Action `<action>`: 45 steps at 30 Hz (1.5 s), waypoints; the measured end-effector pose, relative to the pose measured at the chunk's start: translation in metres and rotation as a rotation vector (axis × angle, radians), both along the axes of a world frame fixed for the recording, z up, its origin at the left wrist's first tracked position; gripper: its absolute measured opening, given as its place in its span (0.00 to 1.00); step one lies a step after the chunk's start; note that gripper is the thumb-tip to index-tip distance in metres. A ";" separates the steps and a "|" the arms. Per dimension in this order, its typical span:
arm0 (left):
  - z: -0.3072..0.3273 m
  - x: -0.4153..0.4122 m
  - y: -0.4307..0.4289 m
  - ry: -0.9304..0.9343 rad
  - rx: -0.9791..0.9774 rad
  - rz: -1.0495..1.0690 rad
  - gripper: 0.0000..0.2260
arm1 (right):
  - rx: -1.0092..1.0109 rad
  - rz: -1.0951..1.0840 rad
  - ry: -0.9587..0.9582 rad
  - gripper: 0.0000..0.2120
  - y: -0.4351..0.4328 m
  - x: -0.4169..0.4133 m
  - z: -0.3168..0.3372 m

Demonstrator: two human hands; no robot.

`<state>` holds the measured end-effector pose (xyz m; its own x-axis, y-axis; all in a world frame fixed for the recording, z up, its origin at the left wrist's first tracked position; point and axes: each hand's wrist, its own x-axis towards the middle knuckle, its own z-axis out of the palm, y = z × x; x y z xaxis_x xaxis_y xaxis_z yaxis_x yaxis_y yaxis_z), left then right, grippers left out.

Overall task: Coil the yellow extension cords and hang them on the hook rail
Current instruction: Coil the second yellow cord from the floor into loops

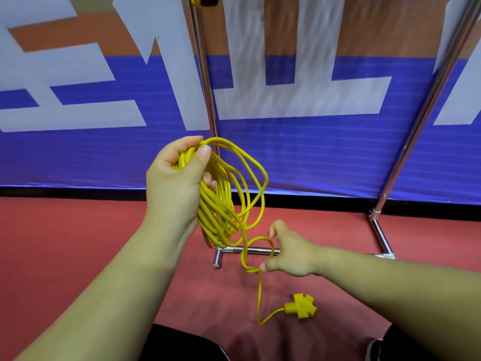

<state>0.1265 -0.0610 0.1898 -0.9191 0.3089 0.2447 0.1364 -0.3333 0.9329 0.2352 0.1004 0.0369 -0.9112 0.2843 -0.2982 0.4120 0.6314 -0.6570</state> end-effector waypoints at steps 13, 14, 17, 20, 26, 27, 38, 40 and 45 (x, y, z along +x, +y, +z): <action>-0.032 -0.034 -0.046 0.025 -0.262 0.059 0.06 | -0.370 0.027 0.166 0.11 0.007 -0.022 0.054; -0.036 -0.036 -0.047 0.041 -0.323 0.052 0.06 | -0.417 0.001 0.193 0.10 0.009 -0.020 0.068; -0.042 -0.034 -0.044 0.066 -0.446 -0.010 0.08 | -0.488 -0.014 0.281 0.08 0.014 -0.011 0.109; -0.040 -0.026 -0.038 0.067 -0.498 -0.102 0.08 | -0.538 -0.001 0.367 0.07 0.018 -0.001 0.137; -0.037 -0.006 -0.021 0.125 -0.590 -0.275 0.12 | -0.563 0.022 0.413 0.09 0.026 0.011 0.154; -0.037 -0.003 -0.017 0.126 -0.597 -0.294 0.12 | -0.579 0.027 0.425 0.09 0.027 0.012 0.155; -0.033 0.012 0.023 0.273 -0.782 -0.440 0.03 | -0.607 0.057 0.487 0.10 0.045 0.026 0.158; -0.038 0.013 0.030 0.293 -0.851 -0.457 0.02 | -0.608 0.047 0.502 0.10 0.051 0.028 0.157; -0.043 0.015 0.038 0.301 -0.843 -0.383 0.02 | -0.575 -0.117 0.574 0.07 0.066 0.034 0.154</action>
<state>0.1419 -0.0227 0.1471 -0.6552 0.7553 0.0148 0.4295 0.3564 0.8298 0.2688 0.1664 0.1905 -0.9402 0.3319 0.0769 -0.0441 0.1052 -0.9935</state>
